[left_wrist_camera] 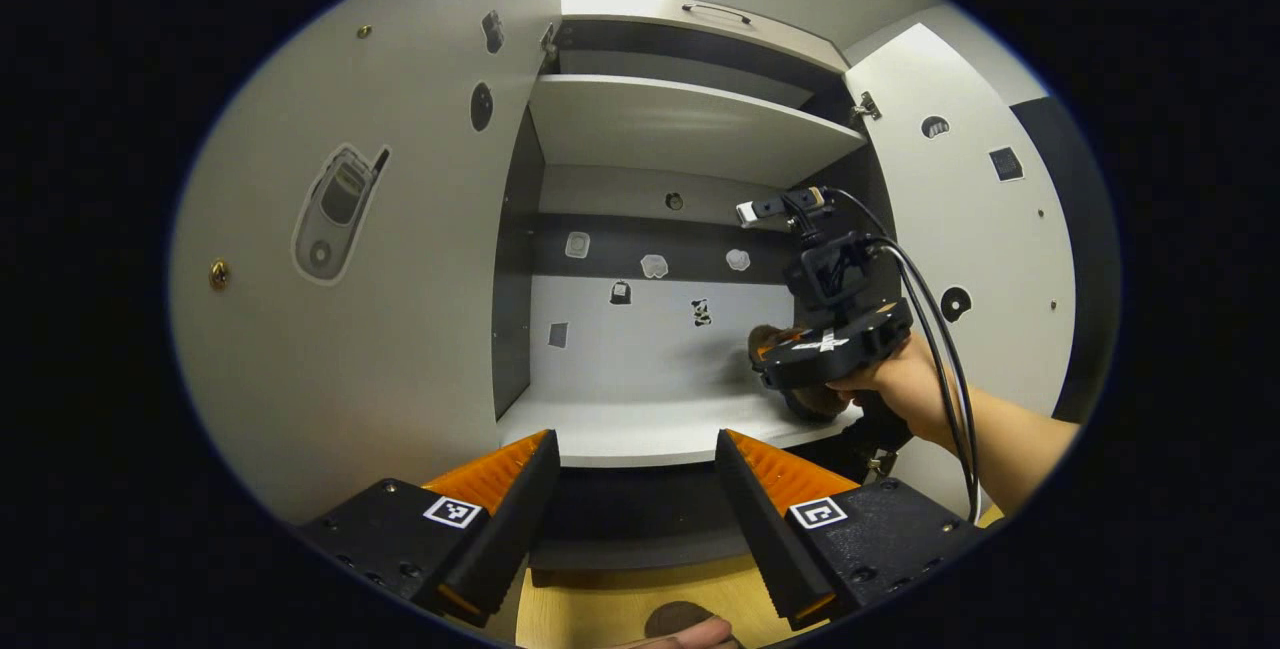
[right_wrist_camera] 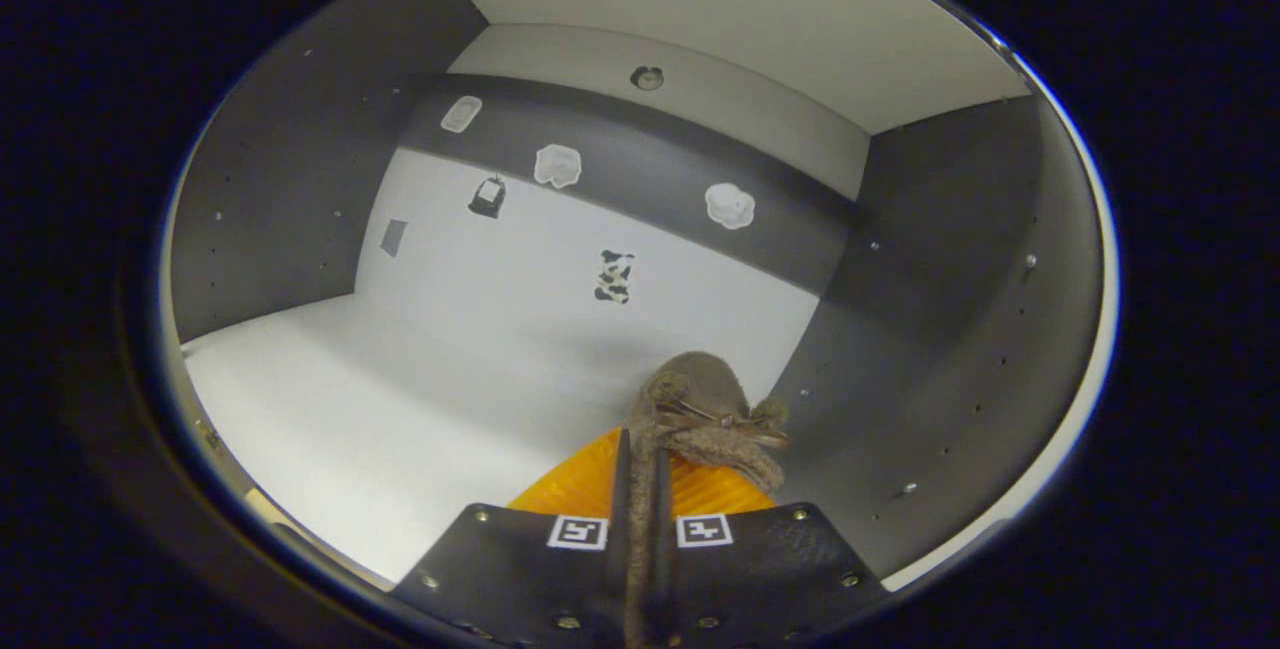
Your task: Grab one shoe with the right hand and put it into the shoe cabinet, grab the other shoe with the left hand and put it into the shoe cabinet; then close the right door with the right hand and the left door with the left hand.
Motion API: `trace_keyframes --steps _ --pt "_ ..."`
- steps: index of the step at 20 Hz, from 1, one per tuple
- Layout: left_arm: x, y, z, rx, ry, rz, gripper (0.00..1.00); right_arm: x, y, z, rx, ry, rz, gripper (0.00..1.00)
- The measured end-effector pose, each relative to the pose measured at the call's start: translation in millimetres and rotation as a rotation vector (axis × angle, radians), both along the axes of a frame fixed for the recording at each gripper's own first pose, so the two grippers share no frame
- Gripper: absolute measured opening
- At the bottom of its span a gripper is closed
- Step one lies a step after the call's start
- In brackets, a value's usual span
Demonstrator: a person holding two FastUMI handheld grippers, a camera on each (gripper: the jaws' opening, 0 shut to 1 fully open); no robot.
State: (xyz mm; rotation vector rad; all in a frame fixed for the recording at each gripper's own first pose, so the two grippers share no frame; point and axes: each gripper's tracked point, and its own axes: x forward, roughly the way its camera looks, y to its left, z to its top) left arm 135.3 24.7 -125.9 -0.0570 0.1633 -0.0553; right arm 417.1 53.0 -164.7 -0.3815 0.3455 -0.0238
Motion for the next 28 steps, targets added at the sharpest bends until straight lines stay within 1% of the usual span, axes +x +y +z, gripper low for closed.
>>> trace_keyframes --steps 1,2,3,5,6,7,9,12,14,16,17,18,19,21,22,23,24,25,26,28 --pt "1 -2 -3 0.002 0.006 0.002 0.96 3 1 -2 -0.003 0.002 0.006 0.21" --pt "2 -5 -5 0.001 0.016 -0.005 0.96 -1 6 -5 0.012 0.015 0.025 0.34" --pt "1 -8 -7 -0.006 0.024 -0.014 0.96 -5 11 -6 0.038 0.025 0.028 0.6" --pt "0 -10 -8 -0.02 0.03 -0.022 0.96 -12 15 -3 0.1 0.025 0.014 0.97" --pt "-1 -8 -6 -0.016 0.028 -0.013 0.96 -21 23 -1 0.141 0.035 0.025 0.99" --pt "-2 -4 -5 -0.01 0.023 0.002 0.96 -28 28 3 0.159 0.028 0.035 0.98" --pt "-5 -1 0 -0.01 0.008 0.025 0.96 -37 22 14 0.118 -0.019 0.024 0.98" --pt "-12 4 2 0.012 0.005 0.048 0.96 -70 19 25 0.08 -0.082 0.043 0.99" --pt "-19 5 5 0.024 0.005 0.066 0.96 -99 18 32 0.083 -0.14 0.072 0.98" --pt "-24 1 9 0.026 0.0 0.067 0.96 -133 16 41 0.132 -0.183 0.097 0.99" --pt "-27 4 8 0.025 0.003 0.082 0.96 -149 14 44 0.162 -0.194 0.106 0.98" --pt "-32 5 8 0.022 0.003 0.093 0.96 -166 11 46 0.187 -0.204 0.106 0.99" --pt "-39 4 8 0.025 0.006 0.093 0.96 -182 5 49 0.195 -0.22 0.102 0.98" --pt "-53 6 6 0.029 -0.015 0.103 0.96 -213 -7 59 0.21 -0.276 0.086 0.97" --pt "-59 9 3 0.03 -0.026 0.118 0.96 -230 -13 65 0.218 -0.305 0.076 0.98" --pt "-67 11 -8 0.038 -0.017 0.129 0.92 -247 -16 71 0.235 -0.328 0.065 0.98" --pt "-74 10 -21 0.051 0.008 0.137 0.96 -264 -17 77 0.257 -0.345 0.063 0.98" --pt "-81 12 -32 0.068 0.025 0.15 0.96 -279 -16 82 0.281 -0.353 0.064 0.98" --pt "-87 8 -43 0.084 0.043 0.147 0.96 -294 -14 87 0.298 -0.356 0.066 0.99" --pt "-101 -3 -72 0.088 0.099 0.124 0.96 -325 -10 98 0.326 -0.359 0.07 0.98"
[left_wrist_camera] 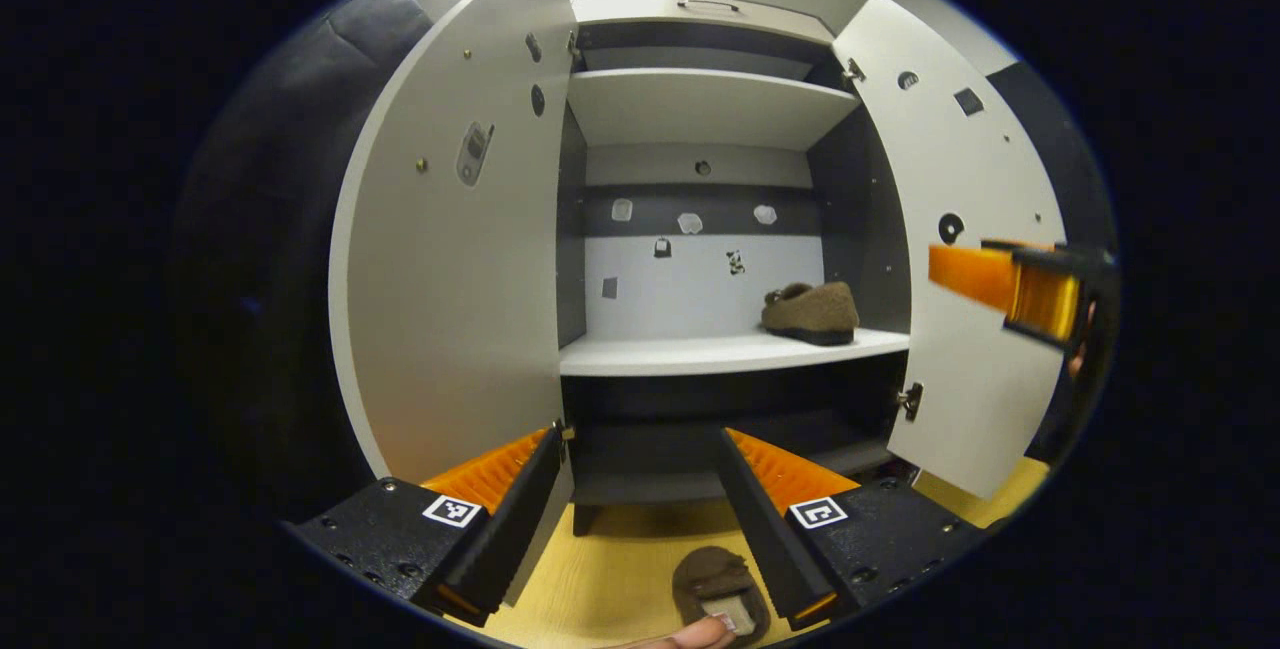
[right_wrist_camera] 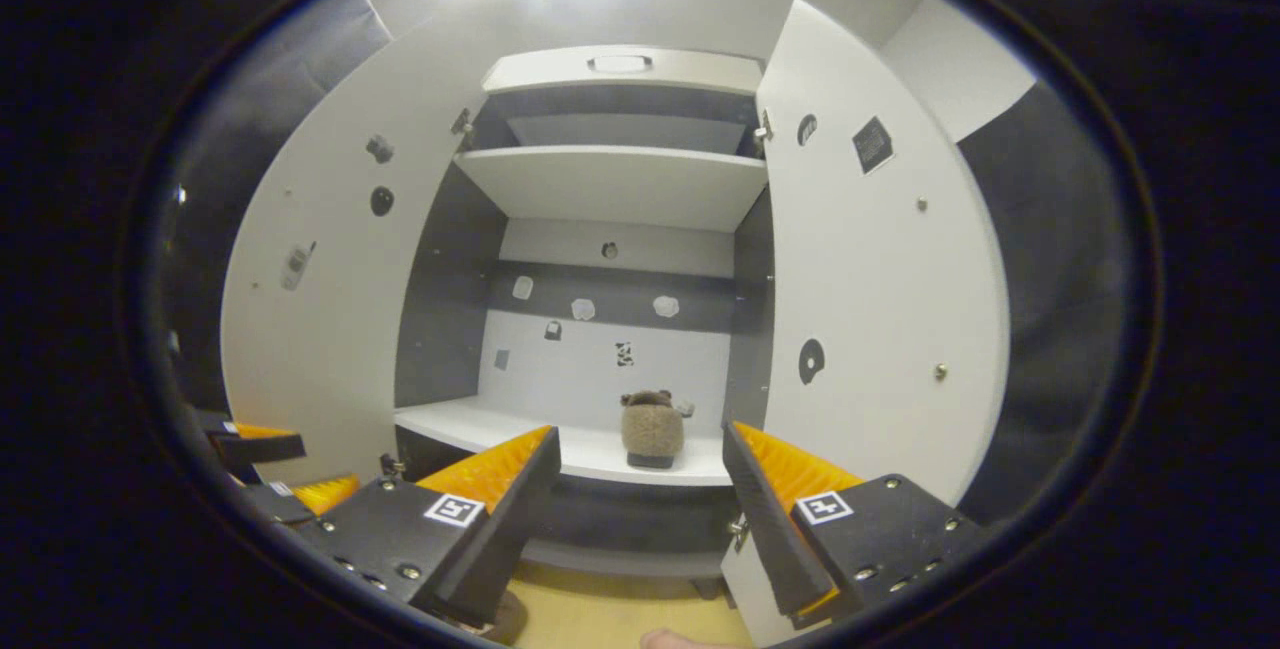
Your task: Grab one shoe with the right hand and put it into the shoe cabinet, grab the other shoe with the left hand and put it into the shoe cabinet; then close the right door with the right hand and the left door with the left hand.
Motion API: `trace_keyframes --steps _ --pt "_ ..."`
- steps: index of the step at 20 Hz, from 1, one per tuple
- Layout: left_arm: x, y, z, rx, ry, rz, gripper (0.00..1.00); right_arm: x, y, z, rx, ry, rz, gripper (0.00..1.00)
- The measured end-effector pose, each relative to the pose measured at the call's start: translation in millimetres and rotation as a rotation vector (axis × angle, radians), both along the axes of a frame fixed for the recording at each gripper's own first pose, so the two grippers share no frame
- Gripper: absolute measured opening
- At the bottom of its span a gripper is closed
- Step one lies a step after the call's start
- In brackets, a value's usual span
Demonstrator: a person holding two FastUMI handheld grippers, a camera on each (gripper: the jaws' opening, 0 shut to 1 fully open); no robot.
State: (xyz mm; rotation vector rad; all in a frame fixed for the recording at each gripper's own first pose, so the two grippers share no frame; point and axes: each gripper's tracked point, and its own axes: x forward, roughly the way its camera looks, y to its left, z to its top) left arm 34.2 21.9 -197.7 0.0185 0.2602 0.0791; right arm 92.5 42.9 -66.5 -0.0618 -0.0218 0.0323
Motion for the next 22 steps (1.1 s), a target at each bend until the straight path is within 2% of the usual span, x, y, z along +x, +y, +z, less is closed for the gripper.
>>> trace_keyframes --steps 3,5,9,11,13,17,19,21,22 --pt "-22 -17 -43 -0.025 0.1 -0.042 0.97 -47 -1 24 0.009 -0.032 -0.02 0.98" --pt "-33 -24 -64 -0.02 0.122 -0.056 0.97 -79 -3 38 0.012 -0.064 -0.03 0.97" --pt "-45 -21 -122 -0.013 0.222 -0.025 0.98 -131 -13 44 0.088 -0.108 -0.041 0.98" --pt "-48 -25 -151 -0.02 0.304 -0.039 0.98 -142 -18 40 0.105 -0.104 -0.05 0.98" --pt "-59 -24 -187 -0.052 0.427 -0.017 0.97 -150 -17 40 0.113 -0.115 -0.034 0.99" --pt "-76 -32 -239 -0.157 0.585 -0.046 0.94 -144 -12 23 0.11 -0.084 -0.006 0.99" --pt "-75 -41 -246 -0.162 0.608 -0.077 0.87 -144 -4 18 0.119 -0.065 0.022 0.98" --pt "-71 -50 -247 -0.177 0.593 -0.11 0.69 -144 5 13 0.101 -0.049 0.049 0.98" --pt "-71 -56 -248 -0.197 0.606 -0.132 0.51 -144 9 11 0.09 -0.044 0.058 0.98"
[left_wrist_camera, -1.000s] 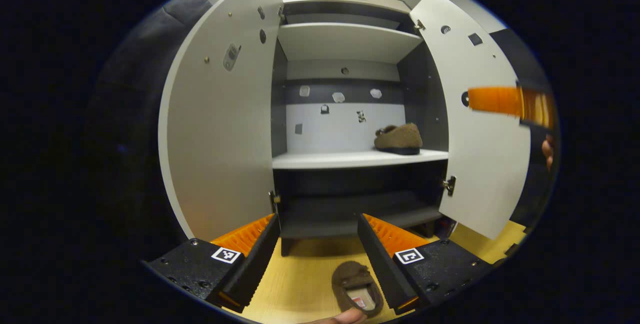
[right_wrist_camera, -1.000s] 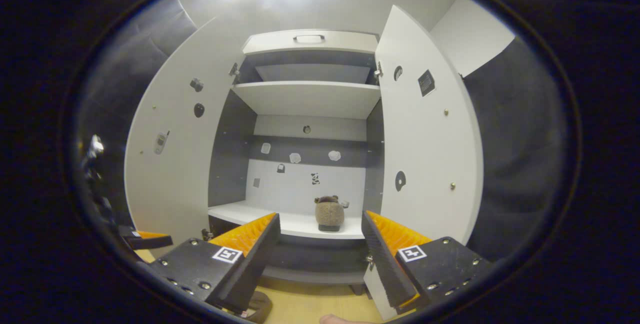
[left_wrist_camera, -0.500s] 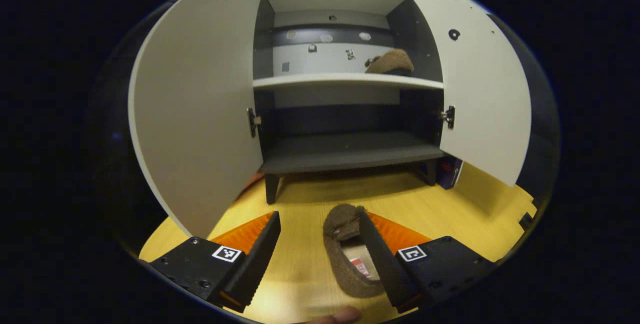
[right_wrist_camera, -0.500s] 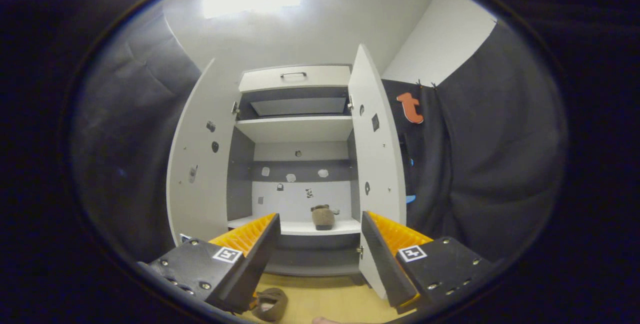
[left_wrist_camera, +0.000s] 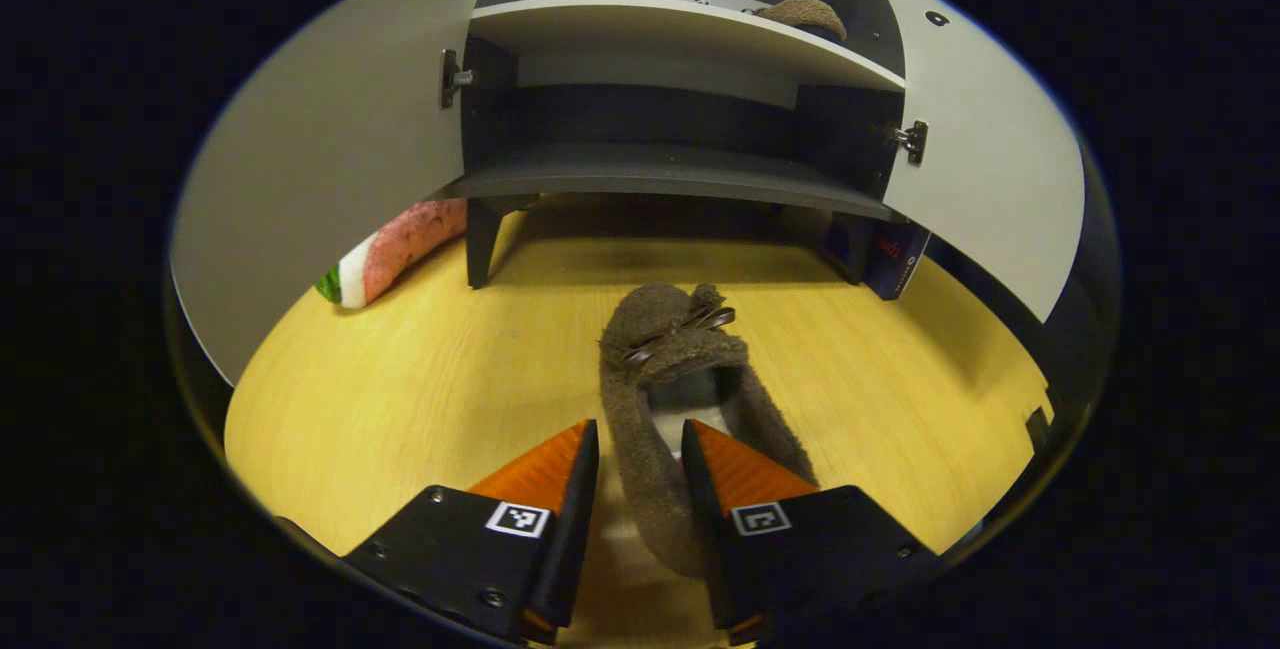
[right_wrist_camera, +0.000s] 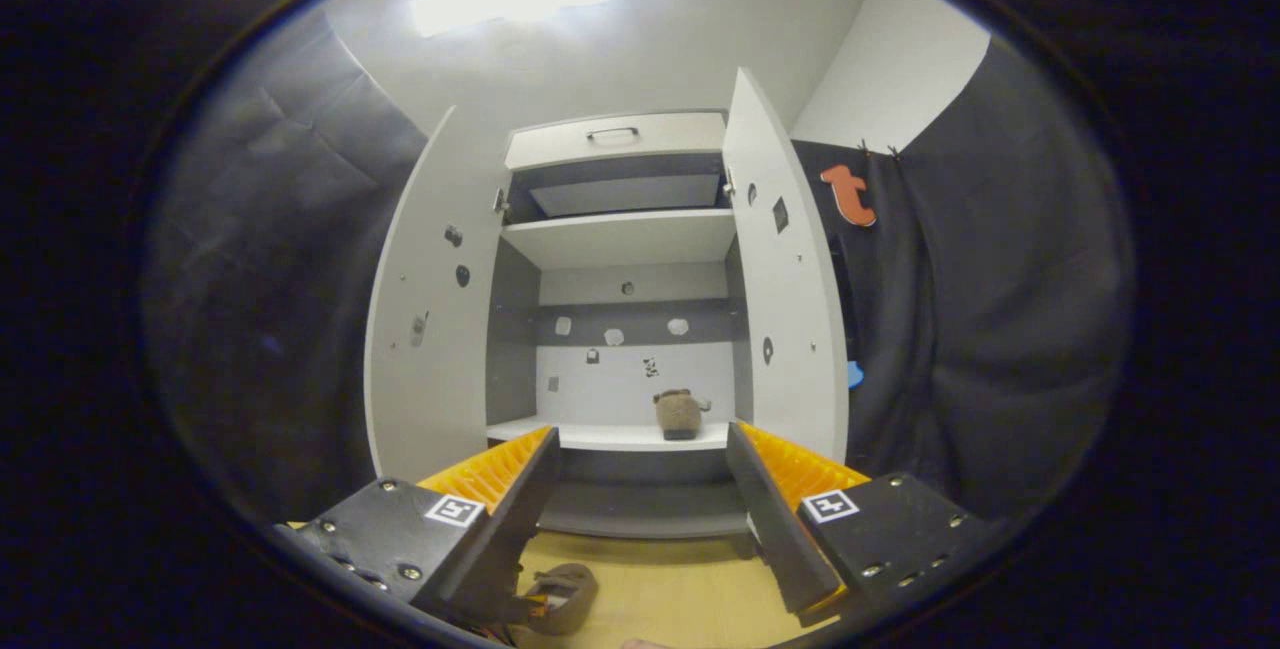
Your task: Grab one shoe with the right hand and put it into the shoe cabinet, grab the other shoe with the left hand and put it into the shoe cabinet; then close the right door with the right hand and the left door with the left hand.
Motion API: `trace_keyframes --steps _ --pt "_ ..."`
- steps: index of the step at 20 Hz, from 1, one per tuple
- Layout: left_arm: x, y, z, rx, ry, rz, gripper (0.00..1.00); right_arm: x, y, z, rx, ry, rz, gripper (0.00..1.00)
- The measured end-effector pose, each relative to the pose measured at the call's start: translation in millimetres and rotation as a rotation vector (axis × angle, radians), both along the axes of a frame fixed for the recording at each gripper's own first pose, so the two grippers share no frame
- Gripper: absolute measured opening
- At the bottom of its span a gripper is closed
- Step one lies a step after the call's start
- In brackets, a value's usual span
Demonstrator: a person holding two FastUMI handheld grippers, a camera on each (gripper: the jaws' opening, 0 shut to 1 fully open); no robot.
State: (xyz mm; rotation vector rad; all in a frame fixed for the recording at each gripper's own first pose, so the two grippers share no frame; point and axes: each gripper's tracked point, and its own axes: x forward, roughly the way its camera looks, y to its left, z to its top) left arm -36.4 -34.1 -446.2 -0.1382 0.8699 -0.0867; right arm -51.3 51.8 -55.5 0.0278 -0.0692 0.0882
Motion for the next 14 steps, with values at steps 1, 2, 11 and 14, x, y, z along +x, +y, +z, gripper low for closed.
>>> trace_keyframes --steps 1,2,11,14 --pt "-2 4 -2 0.003 0.002 0.007 0.46 0 6 0 -0.009 0.002 0.014 0.98" --pt "1 4 -1 -0.002 -0.01 0.012 0.37 -1 13 0 -0.016 0.0 0.034 0.98" --pt "3 25 37 0.06 -0.112 0.067 0.02 -24 21 16 -0.093 -0.074 0.067 0.98" --pt "3 30 69 0.083 -0.185 0.066 0.02 -33 19 20 -0.063 -0.087 0.072 1.0"
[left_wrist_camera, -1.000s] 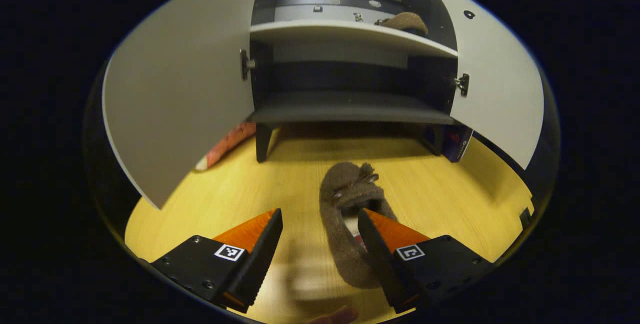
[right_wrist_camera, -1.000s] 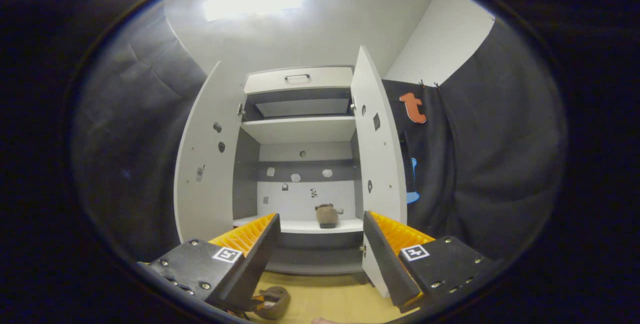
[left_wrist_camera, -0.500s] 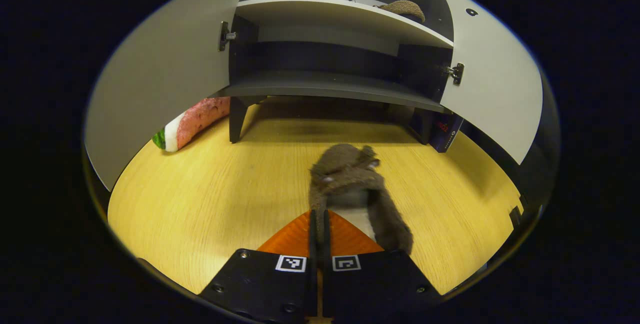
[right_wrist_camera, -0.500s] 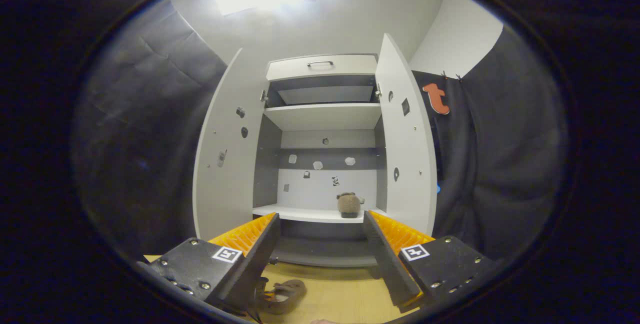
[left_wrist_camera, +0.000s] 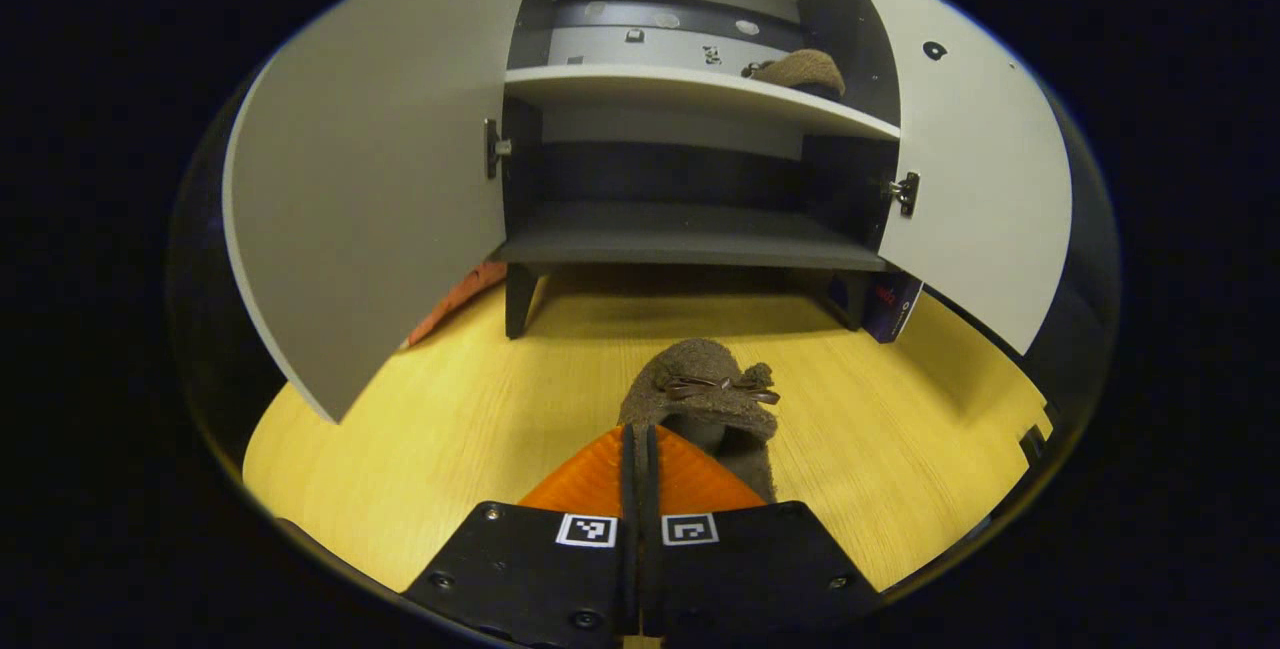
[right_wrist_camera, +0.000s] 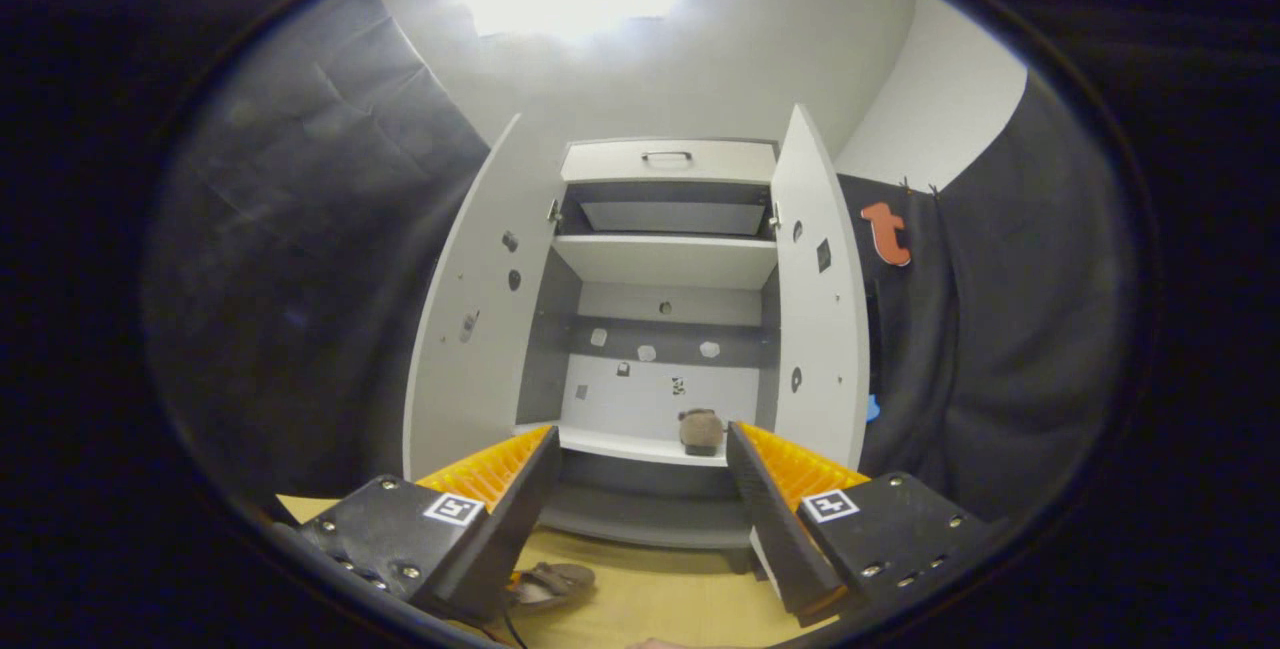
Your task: Grab one shoe with the right hand and put it into the shoe cabinet, grab the other shoe with the left hand and put it into the shoe cabinet; then close the right door with the right hand and the left door with the left hand.
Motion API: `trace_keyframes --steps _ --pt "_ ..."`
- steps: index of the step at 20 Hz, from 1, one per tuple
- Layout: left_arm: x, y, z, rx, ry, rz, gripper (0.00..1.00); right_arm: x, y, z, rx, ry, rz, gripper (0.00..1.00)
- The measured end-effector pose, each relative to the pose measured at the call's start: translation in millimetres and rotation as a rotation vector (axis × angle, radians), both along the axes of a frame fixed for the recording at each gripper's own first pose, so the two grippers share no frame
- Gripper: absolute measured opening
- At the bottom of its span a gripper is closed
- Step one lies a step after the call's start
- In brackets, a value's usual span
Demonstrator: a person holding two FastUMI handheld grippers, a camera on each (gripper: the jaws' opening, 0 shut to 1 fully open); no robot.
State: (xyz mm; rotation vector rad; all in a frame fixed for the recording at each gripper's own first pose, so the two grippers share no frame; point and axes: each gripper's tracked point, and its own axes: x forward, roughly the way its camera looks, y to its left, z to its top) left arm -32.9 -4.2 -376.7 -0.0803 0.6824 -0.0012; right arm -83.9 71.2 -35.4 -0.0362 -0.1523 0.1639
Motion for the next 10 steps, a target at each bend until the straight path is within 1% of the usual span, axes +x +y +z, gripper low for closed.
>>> trace_keyframes --steps 10 --pt "26 3 132 0.004 -0.274 0.004 0.02 -8 -26 10 0.047 -0.032 -0.047 1.0"
